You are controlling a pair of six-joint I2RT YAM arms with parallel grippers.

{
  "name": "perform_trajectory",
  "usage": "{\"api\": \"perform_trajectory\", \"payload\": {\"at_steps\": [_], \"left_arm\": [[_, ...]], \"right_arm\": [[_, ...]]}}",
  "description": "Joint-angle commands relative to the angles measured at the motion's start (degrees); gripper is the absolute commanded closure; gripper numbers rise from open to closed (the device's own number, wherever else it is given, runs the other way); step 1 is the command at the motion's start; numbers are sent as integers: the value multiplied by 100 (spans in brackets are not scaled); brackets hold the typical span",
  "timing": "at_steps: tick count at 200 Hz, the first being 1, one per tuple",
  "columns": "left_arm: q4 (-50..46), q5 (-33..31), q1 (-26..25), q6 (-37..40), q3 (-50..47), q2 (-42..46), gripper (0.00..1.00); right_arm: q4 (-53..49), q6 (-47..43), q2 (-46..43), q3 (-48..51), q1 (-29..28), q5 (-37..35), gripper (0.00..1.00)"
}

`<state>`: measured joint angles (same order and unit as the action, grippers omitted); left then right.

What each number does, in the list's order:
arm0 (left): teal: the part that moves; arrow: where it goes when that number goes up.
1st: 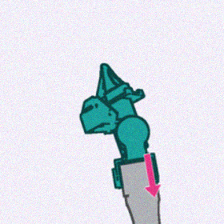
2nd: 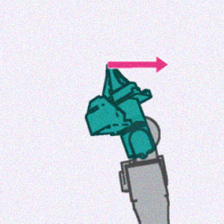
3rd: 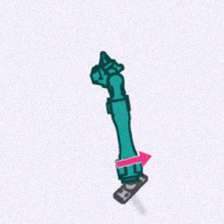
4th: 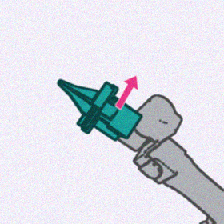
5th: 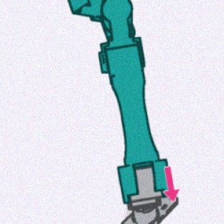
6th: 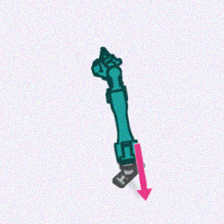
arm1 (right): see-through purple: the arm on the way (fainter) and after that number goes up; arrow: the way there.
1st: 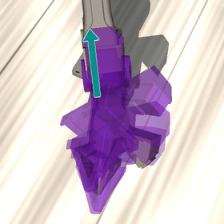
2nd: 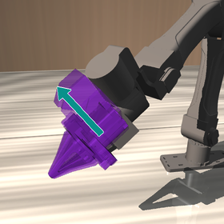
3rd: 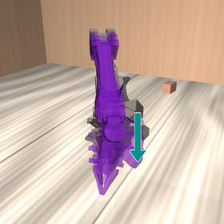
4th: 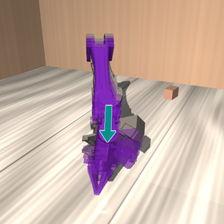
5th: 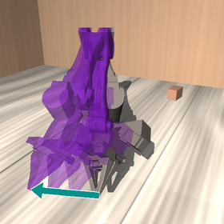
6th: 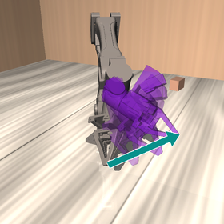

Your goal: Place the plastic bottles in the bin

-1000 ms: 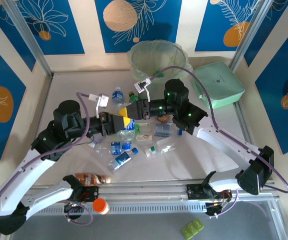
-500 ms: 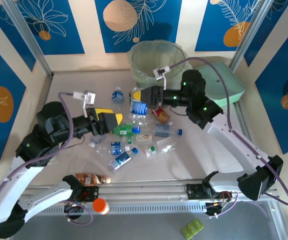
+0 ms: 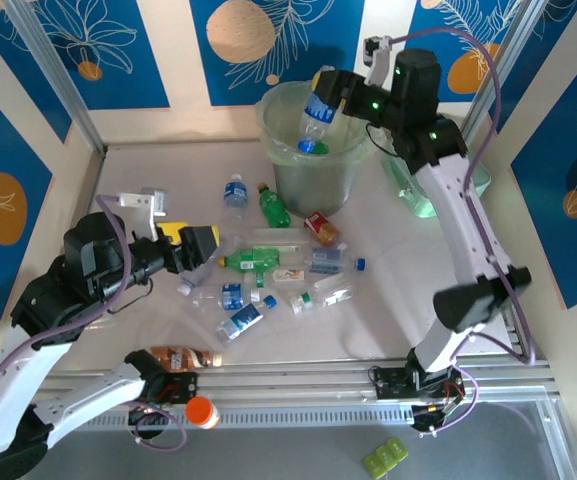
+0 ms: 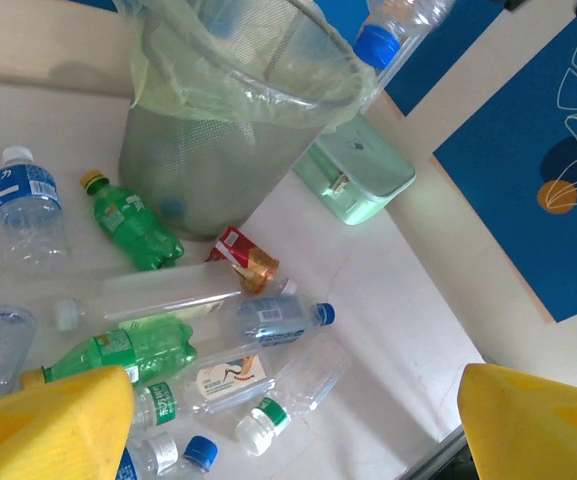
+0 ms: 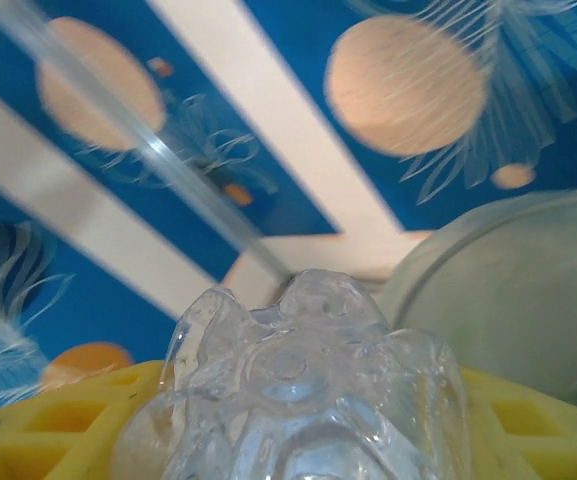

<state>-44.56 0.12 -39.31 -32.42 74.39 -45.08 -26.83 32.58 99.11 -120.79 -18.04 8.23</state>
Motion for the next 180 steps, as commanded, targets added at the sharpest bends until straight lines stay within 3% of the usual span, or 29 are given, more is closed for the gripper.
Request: {"api": "perform_trajectory", "payload": {"at_steps": [1,32,49,91,150,180], "left_arm": [[35,-41,-33,50,-134,117,16],[166,191,-33,-95,-291,164,17],[315,261,-33,-101,-384,273,17],[369,365,-33,-139,-397,282,17],[296,368,-33,-236,-266,222,17],[260,202,-33,-275,-171,192,16]], "right_arm": [[-848,-735,849,-889,102,-822,56],[-1320,-1074,1873,-1861,174,-1216,56],[-1311,-1286,2187,-1847,69,-1631,57],[-1303,-1252,2645,-1494,-82,-1688,54],[-1474,-1472,2593,-1617,-165,-1759,29],[-1546,-1566,2219,-1698,-132,-1811,24]]}}
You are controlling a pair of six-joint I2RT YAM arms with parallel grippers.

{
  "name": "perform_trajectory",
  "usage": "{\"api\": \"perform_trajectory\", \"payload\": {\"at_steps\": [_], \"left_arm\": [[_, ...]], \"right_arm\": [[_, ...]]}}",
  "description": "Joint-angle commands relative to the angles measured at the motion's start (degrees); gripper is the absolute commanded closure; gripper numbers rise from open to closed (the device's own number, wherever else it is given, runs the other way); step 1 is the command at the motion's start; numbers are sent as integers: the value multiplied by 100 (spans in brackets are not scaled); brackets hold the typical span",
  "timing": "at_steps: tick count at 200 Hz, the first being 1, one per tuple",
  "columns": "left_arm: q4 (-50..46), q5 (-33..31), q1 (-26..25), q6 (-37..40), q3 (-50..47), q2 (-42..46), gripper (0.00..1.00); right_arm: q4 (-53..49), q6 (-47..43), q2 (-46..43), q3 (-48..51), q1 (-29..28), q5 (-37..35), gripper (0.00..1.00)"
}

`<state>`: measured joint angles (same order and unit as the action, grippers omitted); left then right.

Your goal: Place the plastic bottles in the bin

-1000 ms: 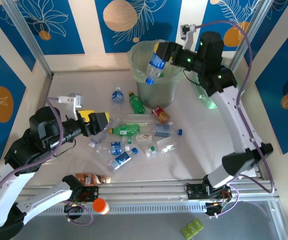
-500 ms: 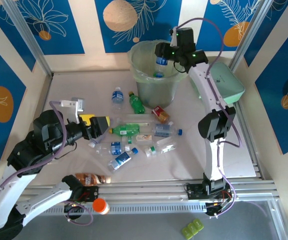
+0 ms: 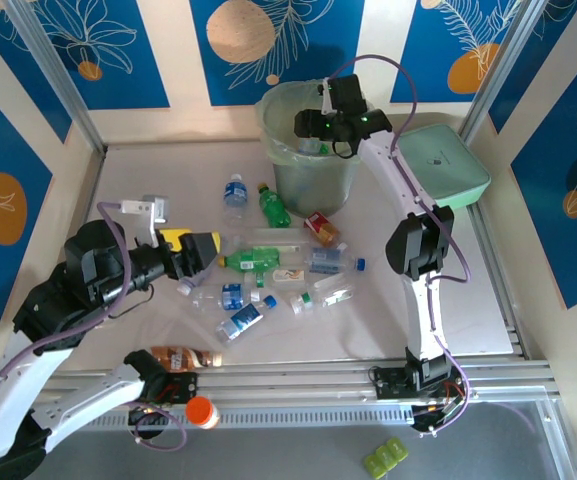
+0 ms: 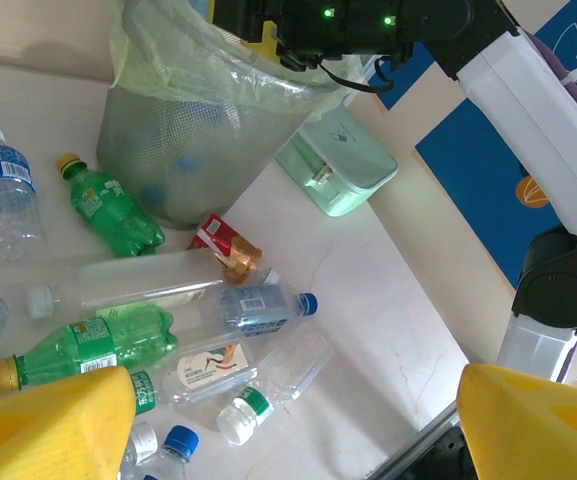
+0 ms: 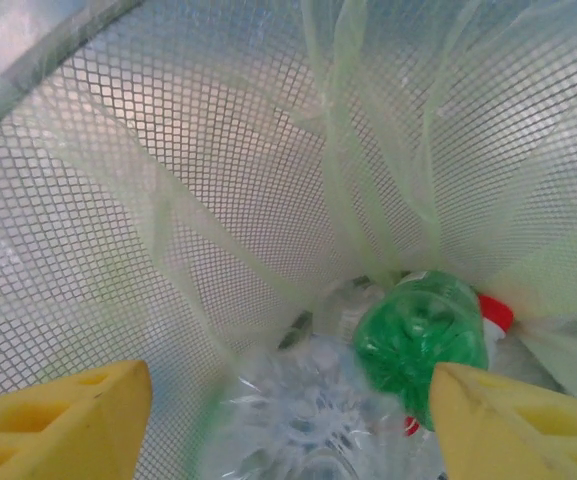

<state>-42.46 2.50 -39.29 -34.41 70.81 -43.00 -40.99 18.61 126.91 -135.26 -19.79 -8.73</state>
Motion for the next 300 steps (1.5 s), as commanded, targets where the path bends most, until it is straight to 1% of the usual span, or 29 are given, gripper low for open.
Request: {"api": "perform_trajectory", "payload": {"at_steps": [1,30,54,72,85,124,151,178,204,237,283,300], "left_arm": [[52,-42,-35,-75,188,-20,16],[126,-92,-35,-291,154,-42,16],[213,-279,-34,-581,111,-45,14],[405,-411,-25,-1010,6,-24,9],[539,-430,-9,-1432,-55,-72,7],[1438,75,100,-2683,-385,-264,6],[1995,221,144,-3213,-493,-357,6],[2663,312,175,-3579,-478,-383,6],[2976,339,178,-3661,29,-578,6],[3352,319,176,-3653,399,-673,5],[3783,452,184,-3310,539,-782,3],[3598,428,272,-3141,601,-753,3]], "right_arm": [[-138,-176,-571,-258,44,-113,24],[-460,-195,-827,-439,-2,-56,24],[-493,-81,-1362,-123,-220,0,24],[-188,-38,-2000,574,-521,73,24],[65,-33,-2482,1175,-794,-5,24],[765,265,-3770,3092,-1413,51,25],[847,517,-4289,3929,-1644,135,25],[803,657,-4590,4570,-1817,313,25],[613,942,-4798,5097,-1803,273,25],[465,1229,-4983,5590,-1692,248,25],[235,1268,-4671,5441,-1564,245,25],[167,1291,-4483,5322,-1563,258,26]]}}
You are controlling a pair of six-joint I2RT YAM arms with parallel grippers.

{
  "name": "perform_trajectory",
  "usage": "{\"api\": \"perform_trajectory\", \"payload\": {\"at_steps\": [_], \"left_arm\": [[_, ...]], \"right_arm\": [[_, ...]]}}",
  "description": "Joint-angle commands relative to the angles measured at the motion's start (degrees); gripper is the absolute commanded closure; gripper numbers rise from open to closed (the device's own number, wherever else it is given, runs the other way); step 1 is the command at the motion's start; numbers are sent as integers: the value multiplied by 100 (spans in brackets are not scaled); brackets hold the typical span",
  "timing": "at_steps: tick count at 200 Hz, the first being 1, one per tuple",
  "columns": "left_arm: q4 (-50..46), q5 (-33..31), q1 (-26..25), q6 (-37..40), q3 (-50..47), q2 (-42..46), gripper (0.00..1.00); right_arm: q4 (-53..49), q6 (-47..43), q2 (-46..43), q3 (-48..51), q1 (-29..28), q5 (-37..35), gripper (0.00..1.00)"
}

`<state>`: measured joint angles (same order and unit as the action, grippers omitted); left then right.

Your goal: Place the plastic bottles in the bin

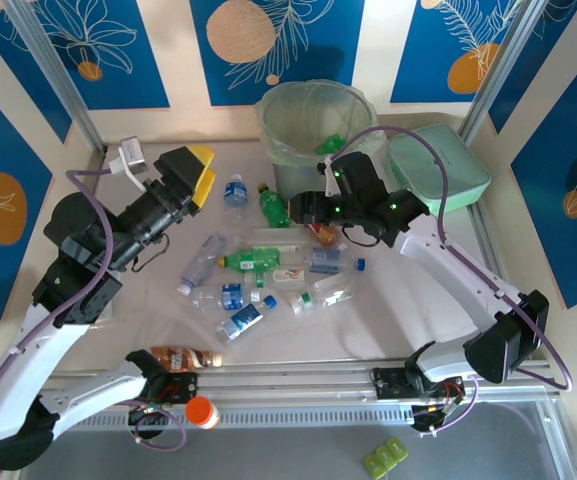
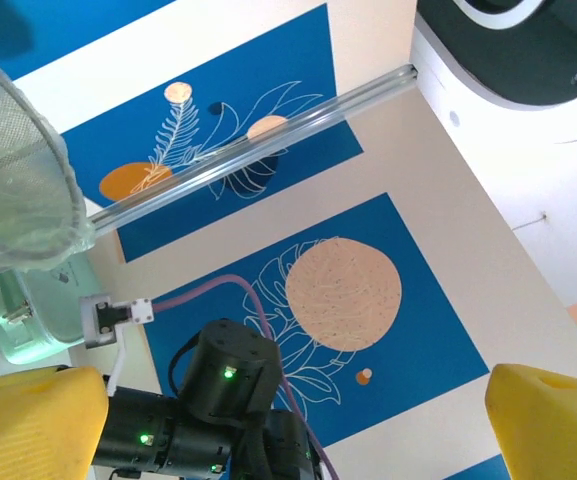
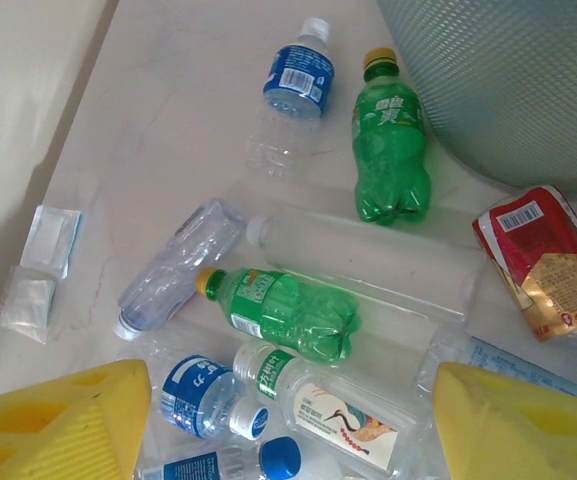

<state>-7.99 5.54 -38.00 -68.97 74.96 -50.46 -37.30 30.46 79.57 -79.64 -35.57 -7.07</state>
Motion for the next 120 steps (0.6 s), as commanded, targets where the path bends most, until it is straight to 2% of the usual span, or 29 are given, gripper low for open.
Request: {"api": "perform_trajectory", "payload": {"at_steps": [1,29,46,120], "left_arm": [[141,123,152,314,186,-4,3],[181,105,350,569,170,193,1],[-246,-3,324,808,349,192,0],[-751,-334,267,806,264,405,1]], "right_arm": [[-209,112,260,-248,15,92,26],[-217,165,411,-269,-28,74,26],[-203,215,406,-262,-57,45,26],[-453,207,393,-245,-143,-136,26]]}}
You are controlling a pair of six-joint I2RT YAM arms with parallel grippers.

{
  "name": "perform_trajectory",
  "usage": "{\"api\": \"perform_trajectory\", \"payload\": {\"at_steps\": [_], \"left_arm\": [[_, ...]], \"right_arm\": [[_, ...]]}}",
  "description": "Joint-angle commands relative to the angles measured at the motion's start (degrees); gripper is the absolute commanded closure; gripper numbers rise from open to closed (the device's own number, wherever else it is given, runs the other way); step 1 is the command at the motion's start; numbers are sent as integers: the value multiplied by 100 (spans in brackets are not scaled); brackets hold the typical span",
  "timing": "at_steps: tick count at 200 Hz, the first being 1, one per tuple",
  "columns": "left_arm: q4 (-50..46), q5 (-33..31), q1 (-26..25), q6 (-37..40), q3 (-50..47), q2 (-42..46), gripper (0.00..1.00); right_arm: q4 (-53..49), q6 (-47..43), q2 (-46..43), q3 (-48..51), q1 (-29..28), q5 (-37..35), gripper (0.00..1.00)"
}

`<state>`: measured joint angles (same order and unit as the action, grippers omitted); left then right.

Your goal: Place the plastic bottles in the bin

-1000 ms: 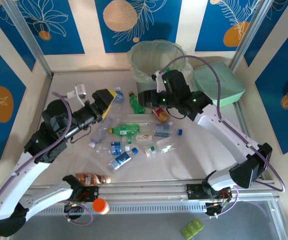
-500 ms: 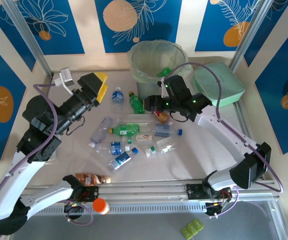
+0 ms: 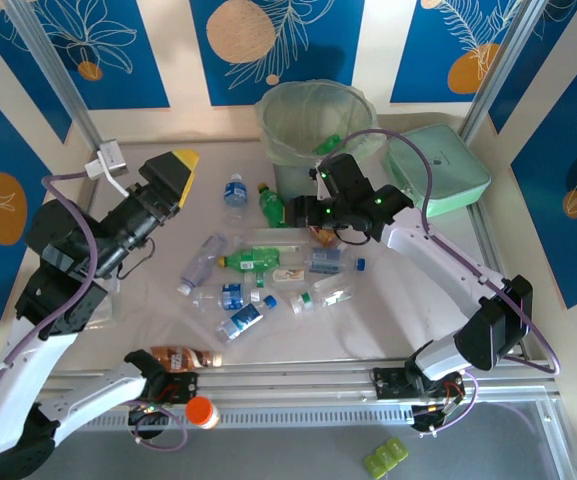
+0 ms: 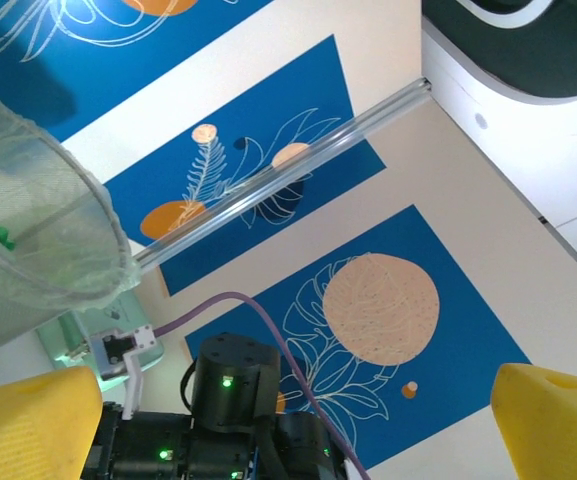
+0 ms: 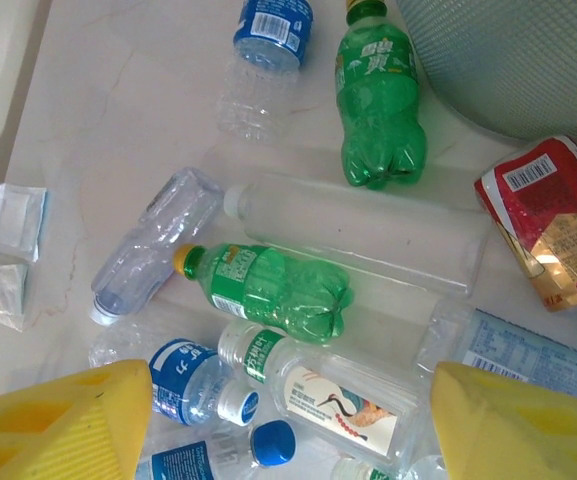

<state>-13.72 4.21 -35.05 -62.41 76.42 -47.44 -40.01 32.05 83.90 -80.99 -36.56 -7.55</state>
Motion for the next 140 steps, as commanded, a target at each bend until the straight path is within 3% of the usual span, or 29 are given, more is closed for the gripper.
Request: {"api": "perform_trajectory", "payload": {"at_steps": [1,35,58,103,140], "left_arm": [[-177,-205,-33,151,118,103,1],[-184,-351,-98,53,66,74,1],[-264,-517,-134,96,78,111,1],[-250,-522,-160,289,91,112,1],[-148,-434,-163,309,91,27,1]], "right_arm": [[-187,47,-40,-110,-45,-92,26],[-379,83,-94,-19,-105,-257,26],[-650,599,-428,523,-89,-598,26],[-2199,3252,-994,1229,-123,-1108,32],[-2429,4848,-1226,2034,-146,-533,38]]}}
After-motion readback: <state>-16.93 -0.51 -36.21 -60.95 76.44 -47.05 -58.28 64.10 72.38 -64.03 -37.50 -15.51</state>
